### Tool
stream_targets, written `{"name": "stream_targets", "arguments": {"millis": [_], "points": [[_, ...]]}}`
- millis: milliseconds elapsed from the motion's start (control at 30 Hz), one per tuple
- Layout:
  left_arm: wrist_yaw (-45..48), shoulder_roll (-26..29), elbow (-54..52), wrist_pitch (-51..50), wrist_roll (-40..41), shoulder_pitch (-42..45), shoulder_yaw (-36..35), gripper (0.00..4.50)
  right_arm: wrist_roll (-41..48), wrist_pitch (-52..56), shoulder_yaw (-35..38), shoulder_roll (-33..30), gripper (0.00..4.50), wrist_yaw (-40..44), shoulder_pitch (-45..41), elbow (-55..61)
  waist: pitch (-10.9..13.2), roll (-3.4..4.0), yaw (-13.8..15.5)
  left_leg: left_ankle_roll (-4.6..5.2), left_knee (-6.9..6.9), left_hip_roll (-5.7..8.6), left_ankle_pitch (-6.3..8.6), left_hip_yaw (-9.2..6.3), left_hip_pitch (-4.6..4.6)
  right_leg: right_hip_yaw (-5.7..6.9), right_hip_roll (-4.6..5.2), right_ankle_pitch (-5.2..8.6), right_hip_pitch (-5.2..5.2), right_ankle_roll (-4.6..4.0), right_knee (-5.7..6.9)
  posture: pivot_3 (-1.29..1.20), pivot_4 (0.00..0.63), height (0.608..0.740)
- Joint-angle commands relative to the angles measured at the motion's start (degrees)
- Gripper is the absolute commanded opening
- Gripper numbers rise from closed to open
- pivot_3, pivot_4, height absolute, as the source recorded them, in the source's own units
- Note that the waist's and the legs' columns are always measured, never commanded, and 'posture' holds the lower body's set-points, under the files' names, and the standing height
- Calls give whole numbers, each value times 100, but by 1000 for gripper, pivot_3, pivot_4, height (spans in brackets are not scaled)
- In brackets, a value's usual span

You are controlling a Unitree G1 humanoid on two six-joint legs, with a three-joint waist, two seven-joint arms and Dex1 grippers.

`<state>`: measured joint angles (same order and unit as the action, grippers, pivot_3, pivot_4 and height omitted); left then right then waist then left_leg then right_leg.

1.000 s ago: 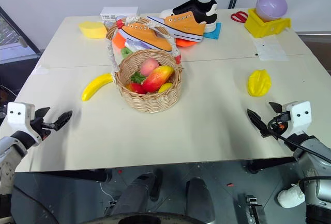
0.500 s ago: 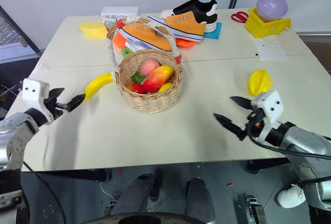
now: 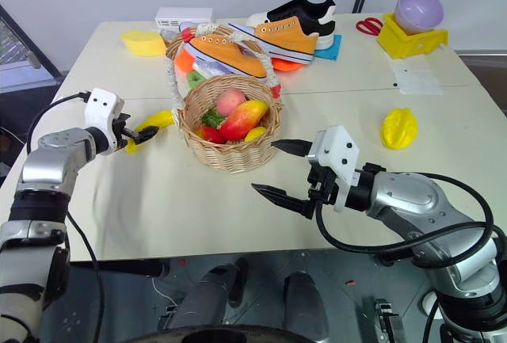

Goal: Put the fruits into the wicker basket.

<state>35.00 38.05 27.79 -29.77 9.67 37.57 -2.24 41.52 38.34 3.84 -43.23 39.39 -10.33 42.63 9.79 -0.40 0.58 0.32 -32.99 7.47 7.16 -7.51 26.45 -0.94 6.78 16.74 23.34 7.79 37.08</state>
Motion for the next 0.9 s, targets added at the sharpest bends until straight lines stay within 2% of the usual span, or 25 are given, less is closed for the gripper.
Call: {"name": "stream_targets", "arguments": {"millis": [33,100,200,333,367,400,567,633,733,833,900], "points": [[284,31,203,-134,-92,295,128,4500,-100,-201,-44,96,4259,-18,-73,97,2,-4,-4,0,0,-1,0,-1,0,1,-1,-1,-1,1,4,0,150,740],[364,25,306,-214,-94,383,154,4500,-163,-237,-67,134,4259,-39,-65,87,2,-4,-6,0,-1,-2,0,-1,0,1,-2,-1,-3,1,9,0,150,740],[329,8,443,-228,-131,470,115,3674,-258,-296,-107,169,4500,-53,-46,75,2,-6,0,0,-5,-2,-1,-1,-2,1,-2,-2,-2,1,9,0,150,740],[284,38,511,-226,-165,501,55,1761,-361,-348,-159,216,4500,-74,-38,68,1,-7,-2,0,-6,-2,-1,-1,-3,1,-2,-3,-2,4,10,0,150,740],[289,50,515,-221,-176,498,53,1104,-377,-356,-165,220,4500,-75,-37,66,1,-7,-1,0,-7,-2,-1,-2,-2,1,-3,-4,-2,6,12,0,150,740],[300,72,499,-221,-178,478,41,701,-395,-370,-169,221,4500,-75,-33,60,1,-7,-1,0,-7,-2,-1,-3,-3,1,-3,-5,-2,6,12,0,150,740],[631,615,-252,-94,245,-249,-699,612,-504,-433,-86,169,4500,-54,-34,0,1,-11,-117,1,-4,-3,-1,-2,-2,-4,-3,-6,-5,8,12,0,150,740],[1291,876,-1254,-201,955,-1039,-1421,612,-547,-472,25,89,4500,14,-17,-91,2,-10,-175,1,-2,-4,-2,-2,-2,-8,-4,-6,-3,8,16,0,150,740],[2067,1199,-2687,-1021,2048,-2041,-2212,612,-590,-562,199,-24,4500,169,-58,-345,3,-11,-174,1,2,-6,-2,0,-4,-13,-3,-5,-5,5,17,0,150,740],[2317,1368,-3727,-1554,2707,-2519,-2372,612,-620,-656,302,-99,4500,319,-181,-629,2,-9,-76,-2,-3,-9,0,-2,-12,-6,-3,4,-7,-21,11,0,150,740],[1999,1298,-4318,-1894,2920,-2312,-2084,612,-678,-732,314,-124,4500,434,-322,-864,2,-7,3,-2,-3,-9,0,-1,-13,-5,-1,4,-13,-26,5,0,150,740]]}}
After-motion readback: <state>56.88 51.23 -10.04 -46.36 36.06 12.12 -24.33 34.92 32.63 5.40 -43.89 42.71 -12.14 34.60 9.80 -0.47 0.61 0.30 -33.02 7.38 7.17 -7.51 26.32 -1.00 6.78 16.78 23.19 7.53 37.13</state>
